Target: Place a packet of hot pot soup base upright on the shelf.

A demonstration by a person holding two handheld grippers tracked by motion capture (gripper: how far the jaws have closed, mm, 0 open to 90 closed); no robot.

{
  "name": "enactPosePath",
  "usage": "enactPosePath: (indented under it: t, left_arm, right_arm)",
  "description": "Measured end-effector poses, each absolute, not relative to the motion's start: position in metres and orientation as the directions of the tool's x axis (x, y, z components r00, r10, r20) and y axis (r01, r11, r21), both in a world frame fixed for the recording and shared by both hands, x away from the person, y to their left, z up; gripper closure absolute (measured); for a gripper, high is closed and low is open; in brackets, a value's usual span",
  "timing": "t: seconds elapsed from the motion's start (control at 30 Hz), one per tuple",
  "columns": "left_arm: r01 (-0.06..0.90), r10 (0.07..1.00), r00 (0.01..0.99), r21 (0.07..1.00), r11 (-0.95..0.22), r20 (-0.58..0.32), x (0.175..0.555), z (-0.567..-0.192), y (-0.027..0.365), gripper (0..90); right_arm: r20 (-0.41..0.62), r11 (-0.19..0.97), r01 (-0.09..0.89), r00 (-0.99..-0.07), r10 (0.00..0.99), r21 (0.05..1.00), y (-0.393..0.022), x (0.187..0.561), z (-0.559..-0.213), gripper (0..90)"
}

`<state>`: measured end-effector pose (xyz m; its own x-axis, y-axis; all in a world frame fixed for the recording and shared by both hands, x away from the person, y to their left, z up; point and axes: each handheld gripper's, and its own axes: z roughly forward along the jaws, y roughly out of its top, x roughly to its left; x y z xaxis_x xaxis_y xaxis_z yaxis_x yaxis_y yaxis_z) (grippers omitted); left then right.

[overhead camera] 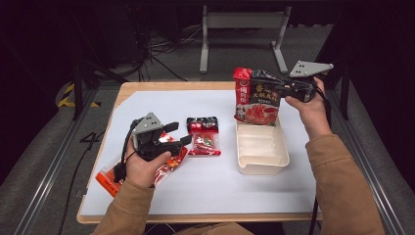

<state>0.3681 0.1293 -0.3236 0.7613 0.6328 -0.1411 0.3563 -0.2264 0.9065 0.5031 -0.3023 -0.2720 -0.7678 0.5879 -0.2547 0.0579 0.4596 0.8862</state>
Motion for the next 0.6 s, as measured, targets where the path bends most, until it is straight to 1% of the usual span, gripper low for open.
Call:
enactPosePath:
  t: [0.37, 0.47, 0.6]
  left_arm:
    - [0.358, 0.634, 0.760, 0.906, -0.227, -0.142, 0.368, -0.324, 0.129, 34.2]
    - [0.359, 0.633, 0.761, 0.905, -0.228, -0.143, 0.368, -0.324, 0.130, 34.2]
    - [0.358, 0.635, 0.759, 0.905, -0.229, -0.140, 0.369, -0.324, 0.131, 34.1]
  right_arm:
    - [-0.251, 0.466, 0.059, -0.780, 0.574, 0.883, -0.302, 0.499, -0.282, 74.3]
    - [-0.244, 0.487, 0.082, -0.786, 0.568, 0.870, -0.300, 0.502, -0.291, 73.4]
    - [-0.226, 0.486, 0.105, -0.788, 0.573, 0.868, -0.301, 0.503, -0.301, 72.7]
